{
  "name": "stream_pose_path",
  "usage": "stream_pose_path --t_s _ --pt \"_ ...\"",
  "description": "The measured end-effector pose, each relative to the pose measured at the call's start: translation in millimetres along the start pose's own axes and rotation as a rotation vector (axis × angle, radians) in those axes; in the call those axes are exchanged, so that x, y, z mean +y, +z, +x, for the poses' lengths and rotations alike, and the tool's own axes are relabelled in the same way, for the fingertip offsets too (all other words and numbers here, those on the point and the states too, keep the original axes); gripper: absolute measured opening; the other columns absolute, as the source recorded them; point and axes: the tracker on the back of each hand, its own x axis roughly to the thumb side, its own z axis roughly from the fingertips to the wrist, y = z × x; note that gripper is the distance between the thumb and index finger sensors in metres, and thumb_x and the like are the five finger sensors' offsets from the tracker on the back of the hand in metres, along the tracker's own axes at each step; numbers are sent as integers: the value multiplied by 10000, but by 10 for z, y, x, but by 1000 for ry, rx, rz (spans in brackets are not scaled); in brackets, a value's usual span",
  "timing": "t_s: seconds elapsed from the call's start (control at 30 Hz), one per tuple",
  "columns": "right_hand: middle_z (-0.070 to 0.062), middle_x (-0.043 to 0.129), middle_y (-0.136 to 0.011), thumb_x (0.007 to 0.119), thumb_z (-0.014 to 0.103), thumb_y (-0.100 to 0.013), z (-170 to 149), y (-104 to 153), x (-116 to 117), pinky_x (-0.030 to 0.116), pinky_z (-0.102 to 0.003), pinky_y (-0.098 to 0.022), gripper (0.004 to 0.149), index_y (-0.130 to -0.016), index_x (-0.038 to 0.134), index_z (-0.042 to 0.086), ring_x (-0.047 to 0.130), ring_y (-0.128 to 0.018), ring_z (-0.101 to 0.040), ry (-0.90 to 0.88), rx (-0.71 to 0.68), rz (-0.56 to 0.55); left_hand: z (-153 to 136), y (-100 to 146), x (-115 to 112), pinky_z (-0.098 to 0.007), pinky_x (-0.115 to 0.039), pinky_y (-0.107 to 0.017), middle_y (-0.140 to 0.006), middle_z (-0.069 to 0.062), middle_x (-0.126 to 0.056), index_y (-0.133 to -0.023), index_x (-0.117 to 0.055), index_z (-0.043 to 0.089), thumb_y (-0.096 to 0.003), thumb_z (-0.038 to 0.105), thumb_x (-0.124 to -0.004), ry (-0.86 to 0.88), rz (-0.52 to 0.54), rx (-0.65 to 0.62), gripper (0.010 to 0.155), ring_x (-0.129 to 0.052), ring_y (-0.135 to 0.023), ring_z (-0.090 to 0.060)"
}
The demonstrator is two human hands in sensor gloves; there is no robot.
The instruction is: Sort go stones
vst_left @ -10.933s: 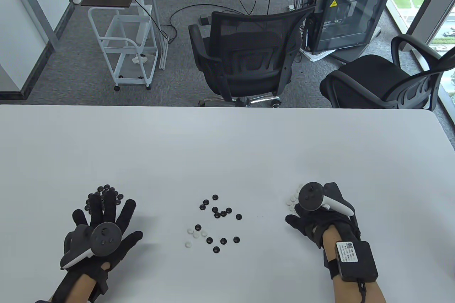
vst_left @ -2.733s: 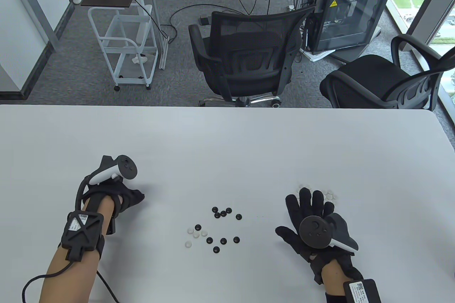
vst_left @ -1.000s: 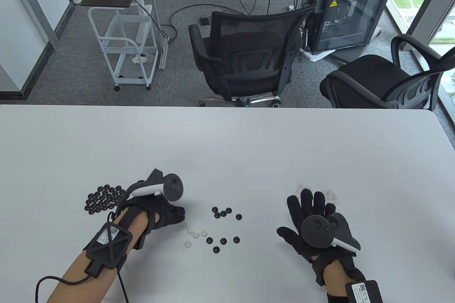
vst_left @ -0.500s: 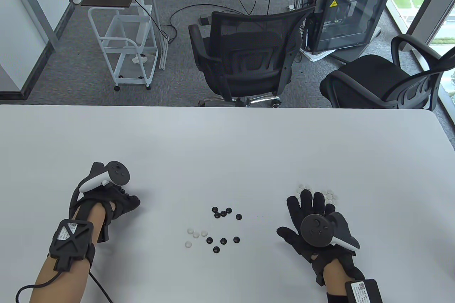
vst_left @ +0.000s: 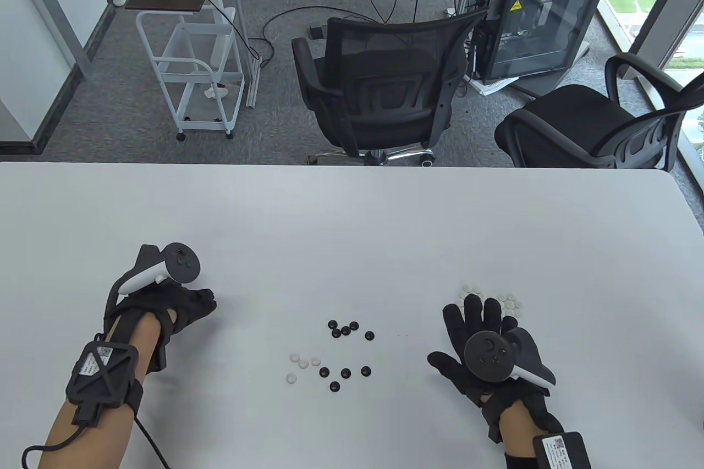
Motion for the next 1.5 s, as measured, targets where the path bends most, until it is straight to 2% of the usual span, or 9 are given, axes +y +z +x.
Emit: stream_pose_path --t_s 0.17,0.43,0.63,0.87,1.0,1.07,1.17,1.37,1.5 --pt "-520 -15 -1021 546 477 -610 4 2 1 81 -886 -493 875 -1132 176 -120 -65 -814 -731 0 1 2 479 48 -4 -826 -36 -578 -1182 -221 20 -1126 -657 325 -581 530 -591 -71 -1 -135 586 120 -978 -547" --pt "-522 -16 -1020 542 475 -612 15 -3 6 73 -883 -489 870 -1131 170 -117 -72 -810 -729 10 -4 -3 1236 -138 -269 -828 -55 -587 -1182 -230 15 -1133 -624 335 -578 530 -581 -152 -66 -301 589 91 -982 -552" --pt "-520 -30 -1019 532 482 -604 25 0 -8 48 -879 -477 886 -1123 133 -116 -88 -805 -726 64 2 -41 1574 -378 -477 -823 -17 -573 -1164 -229 75 -1155 -510 363 -577 526 -561 -125 -118 -402 602 157 -961 -542" --pt "-519 -27 -1020 528 483 -603 20 3 -6 40 -877 -471 883 -1127 145 -116 -89 -806 -724 78 9 -28 1735 -575 -584 -823 1 -557 -1144 -218 108 -1156 -476 381 -569 526 -536 -155 -154 -361 608 180 -943 -536" --pt "-519 -27 -1021 529 483 -602 29 9 -8 42 -876 -472 884 -1127 147 -117 -87 -807 -724 81 7 -26 1575 -650 -442 -818 15 -543 -1130 -209 122 -1154 -480 392 -561 523 -533 -112 -145 -267 609 186 -936 -530" --pt "-520 -25 -1020 529 482 -603 35 21 -18 42 -877 -471 884 -1127 147 -118 -86 -806 -726 75 3 -32 1319 -700 -276 -817 22 -541 -1129 -204 126 -1156 -507 382 -560 528 -531 -92 -113 -152 615 193 -935 -527" --pt "-519 -24 -1022 530 482 -603 33 29 -28 43 -877 -473 883 -1128 149 -117 -84 -808 -725 70 2 -36 827 -738 -122 -817 27 -540 -1128 -203 133 -1153 -523 371 -562 528 -532 52 -121 -8 612 201 -931 -529" --pt "-519 -24 -1023 530 483 -603 32 34 -35 45 -877 -475 883 -1128 149 -116 -84 -809 -724 71 -5 -32 52 -617 -33 -819 31 -540 -1131 -199 131 -1149 -565 353 -563 528 -535 207 -107 159 612 203 -933 -529" --pt "-519 -24 -1023 530 482 -604 13 32 -33 47 -877 -478 883 -1129 151 -118 -82 -811 -724 64 -3 -25 -225 -532 -58 -818 37 -536 -1130 -197 137 -1153 -560 351 -564 529 -535 253 -91 198 616 207 -932 -529"
